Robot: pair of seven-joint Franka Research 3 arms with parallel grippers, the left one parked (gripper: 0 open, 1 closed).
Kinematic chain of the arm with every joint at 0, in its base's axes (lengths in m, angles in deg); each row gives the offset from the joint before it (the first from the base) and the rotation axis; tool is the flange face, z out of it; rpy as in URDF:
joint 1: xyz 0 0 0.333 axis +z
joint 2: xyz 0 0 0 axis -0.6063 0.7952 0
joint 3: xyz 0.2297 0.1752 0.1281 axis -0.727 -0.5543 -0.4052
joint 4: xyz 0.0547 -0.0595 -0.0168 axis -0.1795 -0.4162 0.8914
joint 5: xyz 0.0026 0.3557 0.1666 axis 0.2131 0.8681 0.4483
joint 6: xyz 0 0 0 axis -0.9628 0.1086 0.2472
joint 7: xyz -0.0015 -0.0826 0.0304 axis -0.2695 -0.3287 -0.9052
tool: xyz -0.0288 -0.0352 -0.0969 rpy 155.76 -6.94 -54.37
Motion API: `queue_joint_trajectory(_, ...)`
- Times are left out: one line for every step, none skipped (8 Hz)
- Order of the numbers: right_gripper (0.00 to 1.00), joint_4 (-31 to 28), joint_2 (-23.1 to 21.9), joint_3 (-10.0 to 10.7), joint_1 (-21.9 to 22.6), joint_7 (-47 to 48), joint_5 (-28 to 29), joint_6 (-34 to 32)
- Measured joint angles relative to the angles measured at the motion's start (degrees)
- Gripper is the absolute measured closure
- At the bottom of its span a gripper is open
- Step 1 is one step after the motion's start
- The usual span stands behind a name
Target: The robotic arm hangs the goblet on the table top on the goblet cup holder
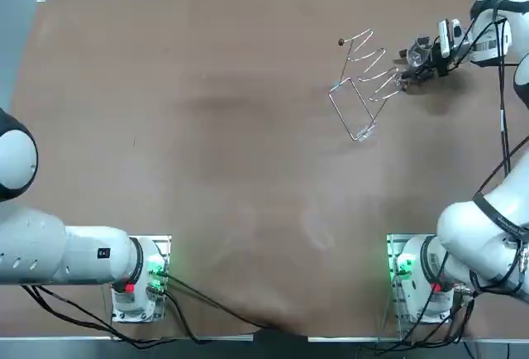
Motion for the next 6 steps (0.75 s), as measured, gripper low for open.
queue_joint_trajectory(0.02,-0.04,0.0,0.0,0.09,0.0,0.14,0.04)
queue_joint_trajectory(0.03,-0.08,0.0,0.0,0.09,-0.01,0.19,0.06)
queue_joint_trajectory(0.08,-0.1,0.0,0.01,0.09,-0.01,0.26,0.1)
queue_joint_trajectory(0.14,-0.11,0.0,0.01,0.09,-0.02,0.28,0.12)
queue_joint_trajectory(0.26,-0.12,0.0,0.01,0.09,-0.03,0.32,0.17)
queue_joint_trajectory(0.3,-0.16,0.01,0.03,0.07,-0.03,0.33,0.2)
